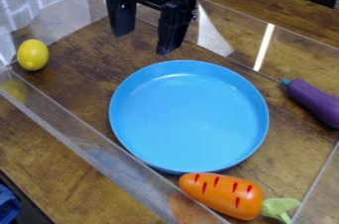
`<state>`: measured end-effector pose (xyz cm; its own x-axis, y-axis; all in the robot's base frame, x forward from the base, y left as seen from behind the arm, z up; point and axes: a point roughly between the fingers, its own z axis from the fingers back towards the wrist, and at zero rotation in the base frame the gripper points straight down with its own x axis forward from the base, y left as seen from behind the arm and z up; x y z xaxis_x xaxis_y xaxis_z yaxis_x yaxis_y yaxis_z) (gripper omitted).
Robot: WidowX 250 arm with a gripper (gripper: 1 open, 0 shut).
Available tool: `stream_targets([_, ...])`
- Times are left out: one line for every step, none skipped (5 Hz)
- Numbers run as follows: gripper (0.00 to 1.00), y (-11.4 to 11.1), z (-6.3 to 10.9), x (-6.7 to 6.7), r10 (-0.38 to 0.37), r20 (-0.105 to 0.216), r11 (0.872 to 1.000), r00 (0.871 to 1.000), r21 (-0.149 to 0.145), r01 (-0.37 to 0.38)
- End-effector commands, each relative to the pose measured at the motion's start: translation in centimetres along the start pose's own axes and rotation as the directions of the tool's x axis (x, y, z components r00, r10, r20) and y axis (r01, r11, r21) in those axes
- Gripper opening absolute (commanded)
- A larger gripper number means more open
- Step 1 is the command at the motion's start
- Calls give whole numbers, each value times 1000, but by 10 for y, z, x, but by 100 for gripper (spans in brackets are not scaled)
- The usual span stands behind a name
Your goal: Remove the carrot from the blue tray and put it on the table
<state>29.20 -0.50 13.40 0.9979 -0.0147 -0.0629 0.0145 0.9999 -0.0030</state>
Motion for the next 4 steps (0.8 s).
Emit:
stream_targets([100, 2, 1, 0, -38, -11, 999, 999, 3, 38])
stream_targets([100, 17, -2, 0, -18, -21, 1000, 1000, 1, 18])
stream_targets([100, 32, -4, 1, 3, -29, 1000, 1000, 0, -3])
stream_targets([100, 32, -13, 0, -60, -38, 998, 997, 8, 61])
